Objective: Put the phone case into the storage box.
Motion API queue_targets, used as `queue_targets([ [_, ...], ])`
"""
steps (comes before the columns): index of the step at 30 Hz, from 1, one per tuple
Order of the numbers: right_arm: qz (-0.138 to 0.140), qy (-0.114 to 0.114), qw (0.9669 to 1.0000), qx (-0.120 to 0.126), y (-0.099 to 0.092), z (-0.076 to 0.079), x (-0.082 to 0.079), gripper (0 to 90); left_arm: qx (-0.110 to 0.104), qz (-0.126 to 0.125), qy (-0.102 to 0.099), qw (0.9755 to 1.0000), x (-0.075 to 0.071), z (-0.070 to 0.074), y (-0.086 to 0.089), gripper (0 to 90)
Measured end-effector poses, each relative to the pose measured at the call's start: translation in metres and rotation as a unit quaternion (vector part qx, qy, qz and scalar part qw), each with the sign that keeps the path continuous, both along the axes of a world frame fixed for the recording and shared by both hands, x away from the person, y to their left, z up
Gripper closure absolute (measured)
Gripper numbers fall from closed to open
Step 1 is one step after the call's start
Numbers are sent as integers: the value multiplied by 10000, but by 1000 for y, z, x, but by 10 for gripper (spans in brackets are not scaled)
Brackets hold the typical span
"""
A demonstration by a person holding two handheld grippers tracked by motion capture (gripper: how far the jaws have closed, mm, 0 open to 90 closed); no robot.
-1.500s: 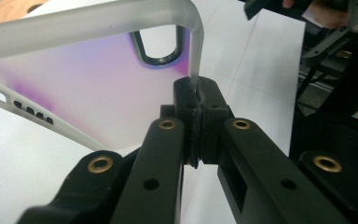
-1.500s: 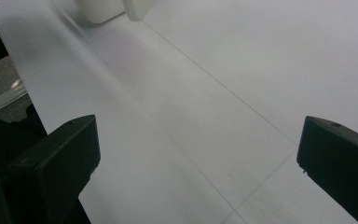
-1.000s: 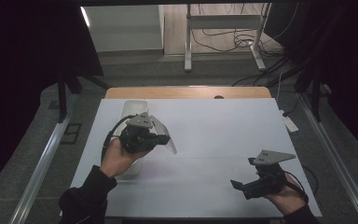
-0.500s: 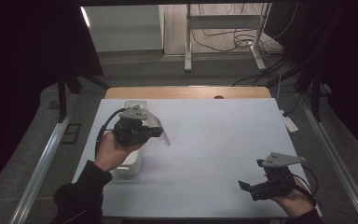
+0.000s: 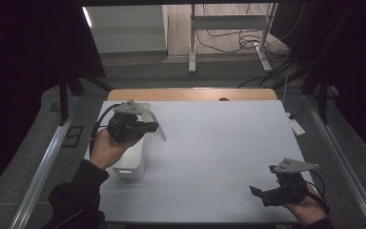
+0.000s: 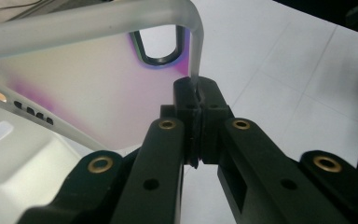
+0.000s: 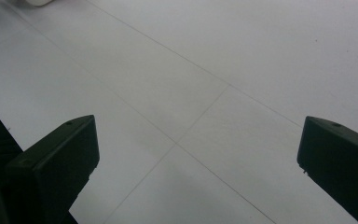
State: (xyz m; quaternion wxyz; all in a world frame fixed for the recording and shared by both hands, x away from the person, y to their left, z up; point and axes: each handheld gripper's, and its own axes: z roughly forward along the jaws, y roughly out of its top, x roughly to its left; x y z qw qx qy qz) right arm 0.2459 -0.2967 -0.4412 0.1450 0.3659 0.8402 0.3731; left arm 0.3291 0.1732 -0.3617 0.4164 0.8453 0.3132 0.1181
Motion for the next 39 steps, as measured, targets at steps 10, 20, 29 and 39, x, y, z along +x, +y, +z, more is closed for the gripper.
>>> queue_targets([
  [10, -239, 15, 9997, 1, -13, -3, -5, 0, 63, 294, -20, 9995, 8, 3, 13, 887],
  [20, -547, 36, 9984, -113, -27, -5, -14, 0, 181, 528, -6, 9984, 17, 6, 25, 887],
  [29, -713, 79, 9973, -149, -35, -8, -20, 0, 179, 724, 32, 9972, 24, 5, 34, 887],
  [39, -847, 87, 9963, -89, -41, -7, -24, 0, 293, 914, 73, 9954, 33, 6, 39, 887],
])
